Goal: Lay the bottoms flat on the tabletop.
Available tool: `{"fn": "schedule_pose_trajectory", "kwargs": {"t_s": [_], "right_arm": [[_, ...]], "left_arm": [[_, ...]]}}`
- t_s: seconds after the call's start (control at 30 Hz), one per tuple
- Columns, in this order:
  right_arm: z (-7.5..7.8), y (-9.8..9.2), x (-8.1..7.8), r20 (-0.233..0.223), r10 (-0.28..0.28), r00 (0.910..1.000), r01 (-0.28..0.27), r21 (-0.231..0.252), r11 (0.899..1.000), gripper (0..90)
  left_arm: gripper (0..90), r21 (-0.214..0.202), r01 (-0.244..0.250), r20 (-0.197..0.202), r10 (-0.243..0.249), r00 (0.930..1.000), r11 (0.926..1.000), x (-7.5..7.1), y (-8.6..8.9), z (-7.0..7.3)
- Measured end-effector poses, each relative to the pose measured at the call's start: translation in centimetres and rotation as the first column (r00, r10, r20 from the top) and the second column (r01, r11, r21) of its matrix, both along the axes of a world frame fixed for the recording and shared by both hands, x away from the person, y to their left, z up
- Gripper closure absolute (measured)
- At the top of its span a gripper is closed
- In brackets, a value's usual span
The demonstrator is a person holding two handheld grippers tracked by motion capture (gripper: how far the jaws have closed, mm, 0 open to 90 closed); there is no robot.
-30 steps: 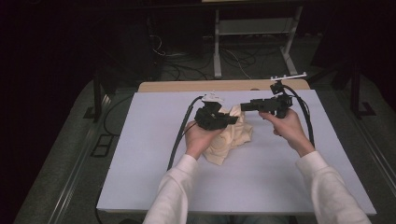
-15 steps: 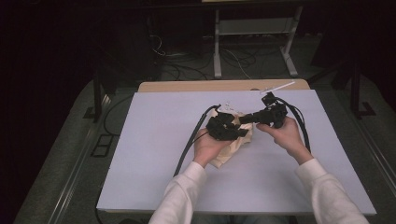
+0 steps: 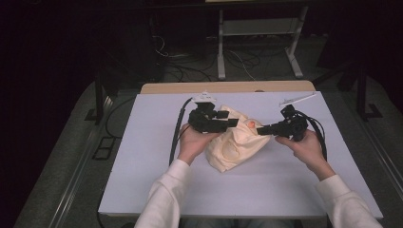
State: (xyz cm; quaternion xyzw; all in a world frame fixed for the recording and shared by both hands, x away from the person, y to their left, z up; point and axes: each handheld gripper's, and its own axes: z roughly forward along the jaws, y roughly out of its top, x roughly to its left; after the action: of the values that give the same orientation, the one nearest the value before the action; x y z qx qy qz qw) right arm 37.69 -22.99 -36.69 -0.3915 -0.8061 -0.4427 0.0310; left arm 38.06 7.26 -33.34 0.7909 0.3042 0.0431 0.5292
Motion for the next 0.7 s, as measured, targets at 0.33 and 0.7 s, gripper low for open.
{"fn": "schedule_pose_trajectory", "kwargs": {"t_s": [0.33,0.7], "right_arm": [[-0.2,-0.6,-1.7,0.009,0.006,0.9999,-0.006,-0.019,1.000,83.4],[-1.3,-1.4,-2.4,0.007,-0.008,0.9999,0.008,0.004,1.000,83.3]], "left_arm": [[37.6,0.019,-0.082,-0.041,0.083,0.9957,0.9964,1.8,1.2,-1.1],[35.3,0.025,-0.147,-0.141,0.150,0.9786,0.9888,5.4,1.3,-4.5]]}}
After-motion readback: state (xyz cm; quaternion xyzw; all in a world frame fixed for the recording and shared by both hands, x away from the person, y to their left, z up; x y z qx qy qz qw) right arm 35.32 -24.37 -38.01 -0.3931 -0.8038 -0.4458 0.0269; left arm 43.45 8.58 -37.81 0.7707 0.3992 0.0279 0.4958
